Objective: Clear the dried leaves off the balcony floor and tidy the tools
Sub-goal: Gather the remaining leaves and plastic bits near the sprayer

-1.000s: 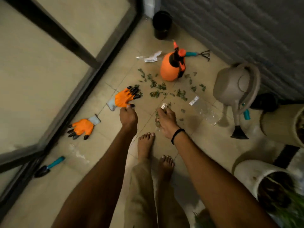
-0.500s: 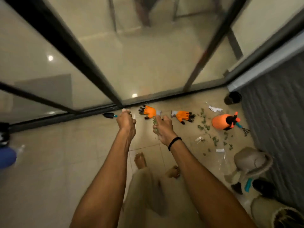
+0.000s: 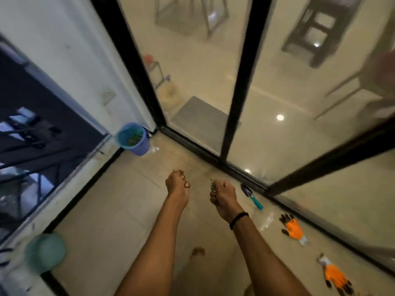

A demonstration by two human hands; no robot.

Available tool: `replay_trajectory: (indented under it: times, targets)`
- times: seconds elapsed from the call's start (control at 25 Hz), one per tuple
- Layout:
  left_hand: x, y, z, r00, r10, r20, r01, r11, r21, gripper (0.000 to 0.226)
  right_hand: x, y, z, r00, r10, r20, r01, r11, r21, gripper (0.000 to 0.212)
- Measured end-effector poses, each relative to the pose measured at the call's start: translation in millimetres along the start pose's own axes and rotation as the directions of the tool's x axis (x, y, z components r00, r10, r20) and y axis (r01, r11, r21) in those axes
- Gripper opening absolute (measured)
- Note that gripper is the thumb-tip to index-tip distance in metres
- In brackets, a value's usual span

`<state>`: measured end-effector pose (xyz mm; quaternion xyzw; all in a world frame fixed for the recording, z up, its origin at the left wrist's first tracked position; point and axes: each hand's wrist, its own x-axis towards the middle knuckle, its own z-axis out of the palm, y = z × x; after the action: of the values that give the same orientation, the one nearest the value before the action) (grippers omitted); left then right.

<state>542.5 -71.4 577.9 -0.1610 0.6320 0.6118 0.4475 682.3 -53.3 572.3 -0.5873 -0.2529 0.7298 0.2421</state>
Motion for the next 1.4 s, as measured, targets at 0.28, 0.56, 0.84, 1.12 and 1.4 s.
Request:
replay_trajectory:
  times: [0.28,0.56,0.84,1.12,1.4]
  targets:
    - [126,144,-42,0.974,-0.036,-0.224,-0.009,0.980,-0.197,0.033,88,-50,213,0.982,0.074,0.174,-0.042,0.983,-0.180,0.028]
    - [276,255,-64,0.916,-0.144,-0.375,-0.013,0.922,-0.387,0.031,222,-66,401,0.929,0.180,0.323,-0.048,0.926,-0.375,0.041]
    - [446,327,-99,0.888,-0.239,-0.393,0.072,0.916,-0.395,0.027,361,-33,536,0.936,0.269,0.229,-0.147,0.886,-0.441,0.031]
    - [676,302,-131,0.895,-0.297,-0.333,0.152,0.904,-0.399,0.019,543,64,610,0.928,0.345,0.143,-0.247,0.854,-0.458,0.016]
    - [809,233,-129,0.945,-0.284,-0.159,0.173,0.853,-0.492,0.045,691,167,629,0.883,0.443,0.151,-0.347,0.836,-0.424,0.046]
